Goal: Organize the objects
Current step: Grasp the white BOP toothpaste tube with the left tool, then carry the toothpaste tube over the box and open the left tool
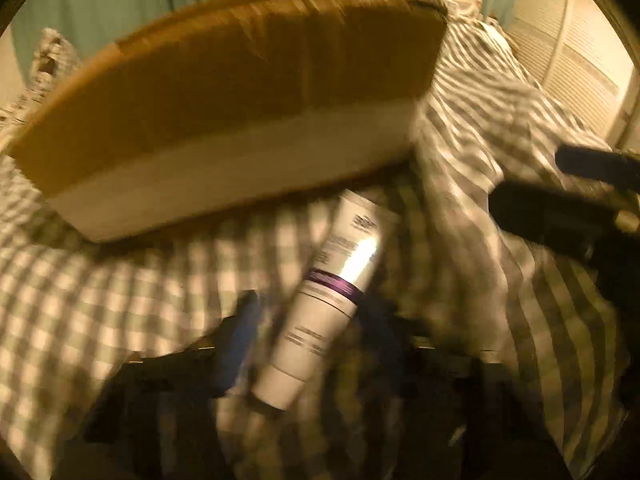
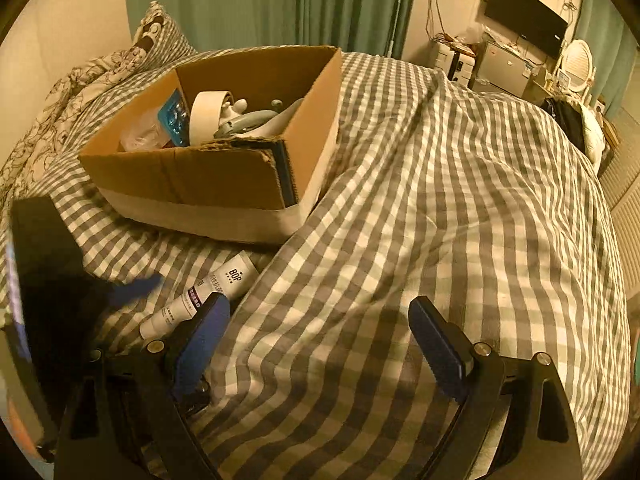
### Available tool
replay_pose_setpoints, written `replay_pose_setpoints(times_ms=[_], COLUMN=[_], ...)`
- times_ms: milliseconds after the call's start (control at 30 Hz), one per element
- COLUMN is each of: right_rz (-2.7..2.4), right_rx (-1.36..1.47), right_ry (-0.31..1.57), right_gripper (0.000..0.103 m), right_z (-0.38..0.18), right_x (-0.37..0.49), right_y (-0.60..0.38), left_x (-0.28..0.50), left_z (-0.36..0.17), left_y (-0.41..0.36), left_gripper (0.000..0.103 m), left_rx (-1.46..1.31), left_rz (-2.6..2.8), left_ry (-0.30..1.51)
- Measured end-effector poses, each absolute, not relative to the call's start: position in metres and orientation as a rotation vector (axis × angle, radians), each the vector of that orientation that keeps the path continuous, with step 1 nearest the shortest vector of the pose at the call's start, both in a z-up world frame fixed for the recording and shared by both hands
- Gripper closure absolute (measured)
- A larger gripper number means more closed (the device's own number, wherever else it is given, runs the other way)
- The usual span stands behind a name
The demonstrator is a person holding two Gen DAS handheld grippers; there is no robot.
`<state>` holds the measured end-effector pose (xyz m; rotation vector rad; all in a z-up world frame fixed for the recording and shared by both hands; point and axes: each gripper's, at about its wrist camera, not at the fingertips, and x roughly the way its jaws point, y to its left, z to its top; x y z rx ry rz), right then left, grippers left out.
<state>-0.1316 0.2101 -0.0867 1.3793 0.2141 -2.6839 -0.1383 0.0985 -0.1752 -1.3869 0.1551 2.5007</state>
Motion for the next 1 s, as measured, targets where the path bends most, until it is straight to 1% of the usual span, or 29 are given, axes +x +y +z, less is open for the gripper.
replay_pose_setpoints(times_ms=[100,200,267,567,833,1000], right_rz=[-2.693,-2.698,-2.704,-2.725,-2.717,-2.723], right_rx=[1.381,1.385,1.379,1.356,1.296,1.219], right_ry=[0.207,0.214,0.22,0.198,0.265,0.294], right_gripper=[0.012,0.012,0.012,0.012,0.012,0.012], right_z=[-0.086,-0.086,-0.085,-0.075,-0.057,-0.035], right_x=[-0.13,-0.128,-0.126,-0.1,-0.07,-0.054], right_y=[0.211,0.21,0.209,0.205,0.184,0.174], left_x=[-0.131,-0.124,-0.117,-0.085,-0.063,-0.054], left_z=[-0.171,-0.165,-0.161,-0.128,-0.091,-0.065], left_y=[0.101,0.098,0.094,0.076,0.052,0.038], left_gripper=[0.073,0.077,0.078,0.078,0.078,0.078], left_rx=[-1.365,-1.377,-1.386,-1.348,-1.269,-1.205], left_rz=[2.51,2.505,2.502,2.541,2.595,2.644], left_ry=[0.173,0.142,0.108,0.065,0.012,-0.02])
